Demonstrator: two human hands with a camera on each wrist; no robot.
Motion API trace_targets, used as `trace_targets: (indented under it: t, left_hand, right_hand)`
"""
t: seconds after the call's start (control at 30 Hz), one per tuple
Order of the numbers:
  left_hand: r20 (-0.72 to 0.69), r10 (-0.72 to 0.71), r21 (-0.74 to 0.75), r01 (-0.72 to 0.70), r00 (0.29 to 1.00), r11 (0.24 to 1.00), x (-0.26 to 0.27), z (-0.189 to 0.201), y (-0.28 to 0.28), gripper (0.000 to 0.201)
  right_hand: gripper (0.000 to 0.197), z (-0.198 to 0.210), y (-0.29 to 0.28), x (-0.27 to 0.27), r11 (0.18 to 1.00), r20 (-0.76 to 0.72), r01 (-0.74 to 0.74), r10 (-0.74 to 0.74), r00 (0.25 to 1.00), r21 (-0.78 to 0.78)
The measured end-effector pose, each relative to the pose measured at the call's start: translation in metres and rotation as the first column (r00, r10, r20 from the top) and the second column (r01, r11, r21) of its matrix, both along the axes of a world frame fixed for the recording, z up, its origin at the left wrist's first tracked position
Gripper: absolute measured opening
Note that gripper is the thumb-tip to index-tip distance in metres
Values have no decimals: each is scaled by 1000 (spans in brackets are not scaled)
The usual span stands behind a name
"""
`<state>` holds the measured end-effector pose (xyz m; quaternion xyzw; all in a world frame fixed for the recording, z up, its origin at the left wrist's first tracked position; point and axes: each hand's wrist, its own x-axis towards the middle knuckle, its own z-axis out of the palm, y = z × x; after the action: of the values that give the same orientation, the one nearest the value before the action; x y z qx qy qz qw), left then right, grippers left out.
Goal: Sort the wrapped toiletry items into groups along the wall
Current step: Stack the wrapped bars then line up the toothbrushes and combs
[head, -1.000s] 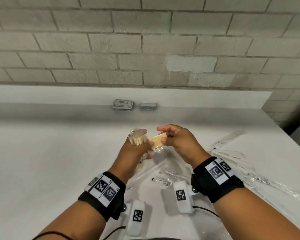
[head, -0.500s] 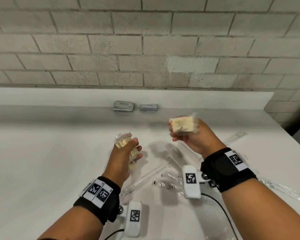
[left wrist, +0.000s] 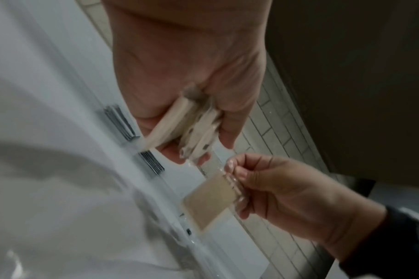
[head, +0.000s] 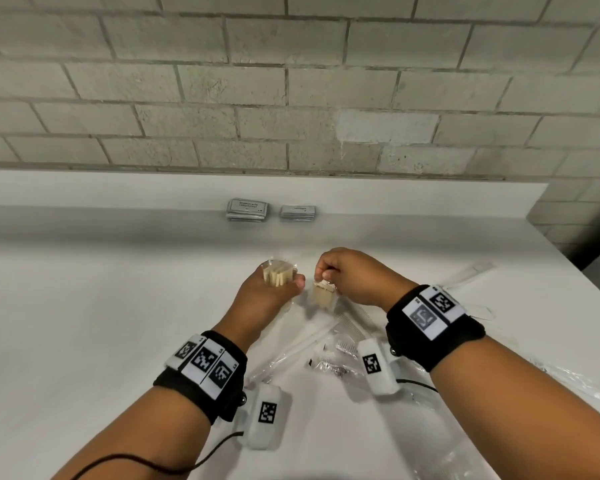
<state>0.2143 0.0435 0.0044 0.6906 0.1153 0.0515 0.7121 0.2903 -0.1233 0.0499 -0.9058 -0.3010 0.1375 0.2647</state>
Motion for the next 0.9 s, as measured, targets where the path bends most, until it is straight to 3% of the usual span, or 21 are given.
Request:
trace_targets:
  t: [0.07, 0.17, 0.27, 0.33, 0.37, 0.6, 0.73, 0.8, 0.9]
  left_hand:
    - [9, -43, 73, 43, 999, 996, 1, -1, -2, 22]
    - [4, -54, 57, 54, 999, 997, 3, -2, -3, 23]
    - [-3, 6, -81, -6, 1000, 997, 5, -3, -2, 29]
    - [-4, 84, -189, -83, 996, 978, 9, -4, 1, 31]
    - [-8, 114, -238, -113, 993, 965, 11, -4, 2, 33]
    - [-72, 217, -303, -229, 973, 925, 22, -14, 16, 23]
    - [-173, 185, -313, -233, 967, 921, 22, -25, 28, 25]
    - [-234, 169, -412, -255, 957, 875, 19, -27, 36, 16]
    - [-333, 100, -610, -295, 938, 735, 16, -28, 55, 12]
  right_hand:
    - [20, 6, 6, 0, 997, -60, 19, -14, 998, 76]
    - [21, 12, 12, 3, 990, -109, 32, -17, 994, 137]
    - [14, 8, 18, 11, 947, -230, 151, -86, 970, 285]
    - [3, 4, 20, 13, 881, -378, 269, -113, 919, 390]
    - [8, 0, 21, 14, 862, -446, 302, -101, 889, 407]
    - [11, -23, 37, 17, 835, -614, 405, -106, 782, 372]
    - [16, -29, 48, 24, 859, -658, 417, -132, 741, 296]
    - [19, -33, 54, 27, 882, -657, 429, -206, 725, 196]
    - [16, -42, 65, 31, 894, -627, 448, -347, 698, 3]
